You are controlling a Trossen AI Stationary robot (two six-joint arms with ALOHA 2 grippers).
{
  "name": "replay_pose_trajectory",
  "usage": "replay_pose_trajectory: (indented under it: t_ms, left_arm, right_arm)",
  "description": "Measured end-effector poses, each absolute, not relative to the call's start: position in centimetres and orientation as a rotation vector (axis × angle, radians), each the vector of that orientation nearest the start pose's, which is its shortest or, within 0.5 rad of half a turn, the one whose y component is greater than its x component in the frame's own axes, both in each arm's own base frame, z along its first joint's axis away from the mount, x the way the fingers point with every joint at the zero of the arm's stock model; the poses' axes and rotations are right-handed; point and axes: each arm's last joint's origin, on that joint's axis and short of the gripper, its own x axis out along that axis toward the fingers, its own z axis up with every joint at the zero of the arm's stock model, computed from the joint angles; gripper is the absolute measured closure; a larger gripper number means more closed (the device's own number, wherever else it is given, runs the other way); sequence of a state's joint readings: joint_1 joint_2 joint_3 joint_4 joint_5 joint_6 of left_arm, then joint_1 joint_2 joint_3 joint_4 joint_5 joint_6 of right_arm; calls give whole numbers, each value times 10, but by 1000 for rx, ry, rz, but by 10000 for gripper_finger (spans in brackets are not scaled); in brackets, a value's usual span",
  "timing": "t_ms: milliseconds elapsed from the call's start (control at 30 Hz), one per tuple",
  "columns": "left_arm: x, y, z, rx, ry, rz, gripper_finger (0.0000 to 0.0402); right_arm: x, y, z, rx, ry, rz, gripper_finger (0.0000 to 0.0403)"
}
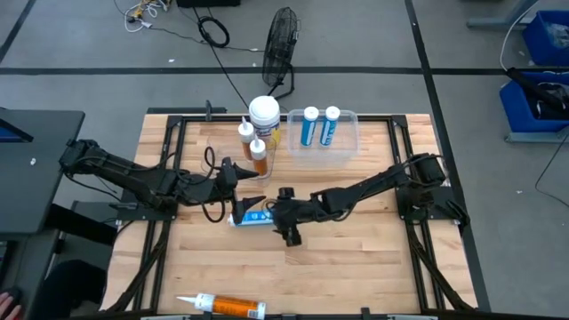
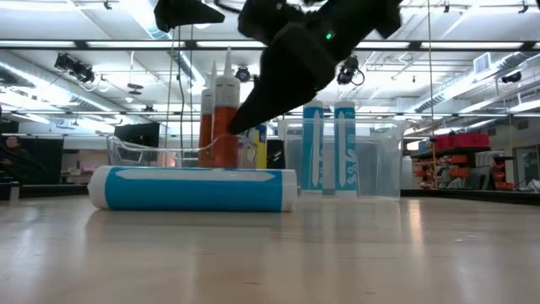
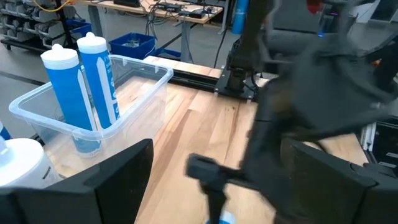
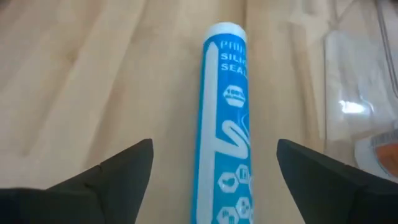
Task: Pick & place silicon tubes, Sealant and Lysol wipes
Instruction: Put the blue sealant into the right transparent bin
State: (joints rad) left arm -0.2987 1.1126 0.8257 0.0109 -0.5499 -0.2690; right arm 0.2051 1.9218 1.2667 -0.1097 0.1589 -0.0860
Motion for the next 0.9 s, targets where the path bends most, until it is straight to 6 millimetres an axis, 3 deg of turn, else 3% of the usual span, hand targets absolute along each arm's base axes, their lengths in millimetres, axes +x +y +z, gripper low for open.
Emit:
replay_pose_trajectory:
  t_ms: [100,367,567,767,900]
  left_arm:
    - [237,-58,303,-148,219,284,44]
    - [238,-58,304,-165,213,271,44]
    - [238,-58,303,-161,215,277,44]
    - [238,-58,303,-161,217,277,44]
    - [238,-58,303,-166,216,276,44]
  right_arm:
    - [409,64,175,-176,766,56,55]
    - [418,40,129,-116,878,103,58]
    - [419,44,125,-88,878,112,99]
    - [414,51,121,-69,945,110,188]
    - [410,57,121,-49,978,96,196]
